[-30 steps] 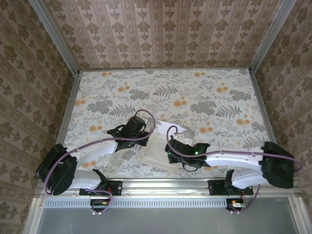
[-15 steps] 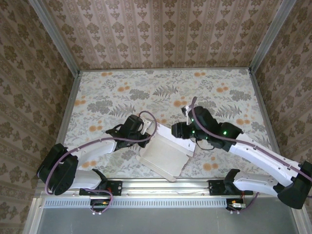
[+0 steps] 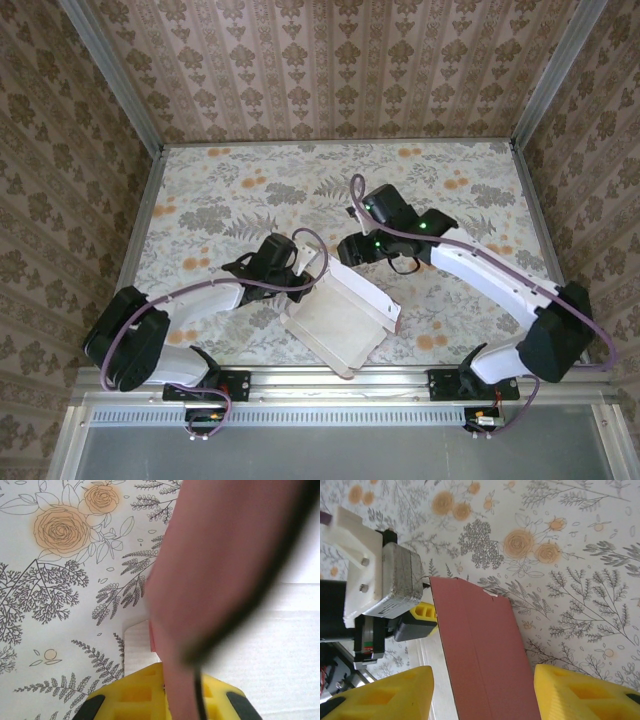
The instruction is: Fold the paper box
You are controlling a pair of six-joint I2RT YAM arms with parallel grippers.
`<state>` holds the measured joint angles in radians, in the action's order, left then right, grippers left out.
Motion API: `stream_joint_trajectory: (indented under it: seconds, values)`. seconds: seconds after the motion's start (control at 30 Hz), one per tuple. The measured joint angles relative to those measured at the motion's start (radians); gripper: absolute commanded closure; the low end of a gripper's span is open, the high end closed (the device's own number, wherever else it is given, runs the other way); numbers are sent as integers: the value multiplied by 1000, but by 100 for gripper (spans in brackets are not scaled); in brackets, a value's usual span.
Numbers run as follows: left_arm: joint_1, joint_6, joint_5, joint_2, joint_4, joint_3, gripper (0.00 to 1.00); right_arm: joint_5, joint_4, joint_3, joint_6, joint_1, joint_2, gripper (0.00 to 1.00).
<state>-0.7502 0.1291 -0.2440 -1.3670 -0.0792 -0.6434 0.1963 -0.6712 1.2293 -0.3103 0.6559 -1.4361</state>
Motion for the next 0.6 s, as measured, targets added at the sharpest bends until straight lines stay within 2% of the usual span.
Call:
stream_joint_trajectory:
  seconds: [0.3, 0.6]
  values:
    - [0, -21, -15, -21, -2, -19, 96, 77, -14, 15, 71, 1, -76, 46]
    - [0, -21, -16, -21, -2, -19, 95, 85, -10, 15, 83, 3, -83, 71]
